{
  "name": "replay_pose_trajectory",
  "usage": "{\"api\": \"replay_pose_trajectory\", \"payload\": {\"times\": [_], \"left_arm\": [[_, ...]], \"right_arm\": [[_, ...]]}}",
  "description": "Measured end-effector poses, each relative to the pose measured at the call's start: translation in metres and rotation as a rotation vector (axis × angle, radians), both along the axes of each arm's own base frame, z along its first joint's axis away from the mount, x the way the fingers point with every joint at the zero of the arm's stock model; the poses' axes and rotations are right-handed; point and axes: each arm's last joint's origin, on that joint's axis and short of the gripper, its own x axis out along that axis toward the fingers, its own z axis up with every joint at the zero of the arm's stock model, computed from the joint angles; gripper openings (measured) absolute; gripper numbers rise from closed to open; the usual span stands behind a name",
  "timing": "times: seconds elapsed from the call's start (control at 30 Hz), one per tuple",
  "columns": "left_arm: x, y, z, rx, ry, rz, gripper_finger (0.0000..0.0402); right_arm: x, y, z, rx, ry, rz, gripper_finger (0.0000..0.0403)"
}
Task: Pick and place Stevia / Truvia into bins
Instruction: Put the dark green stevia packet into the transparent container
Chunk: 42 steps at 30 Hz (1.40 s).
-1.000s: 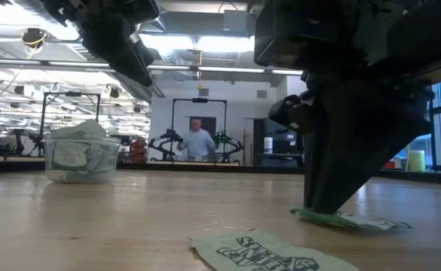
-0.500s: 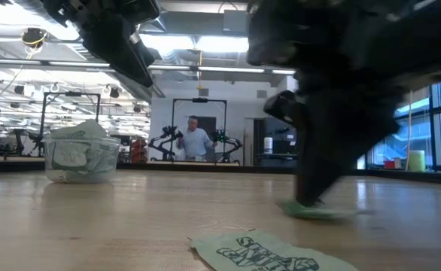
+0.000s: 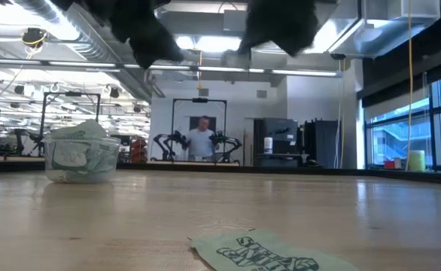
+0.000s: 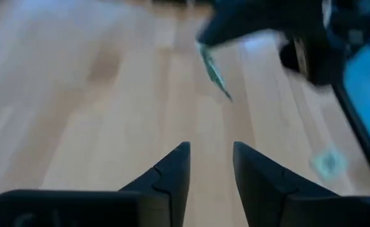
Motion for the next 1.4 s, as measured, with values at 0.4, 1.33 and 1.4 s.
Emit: {"api": "replay_pose_trajectory", "payload": {"times": [0.4,1.33,1.4], "left_arm": [[0.008,0.002,0.012,-0.055,-0.145,0.119,0.0139],[0.008,0.001,0.013,0.058,-0.166,0.053,0.0027],[0.008,0.001,0.013,0.075,-0.161,0.044,0.001]], "right_arm": [[0.022,-0.01,0.023,-0.033,-0.112,-0.018,0.0],[0.033,-0.007,0.03,-0.014,-0.159,0.037,0.0],[0.033,-0.007,0.029,-0.006,-0.136,0.062,0.0002]]}}
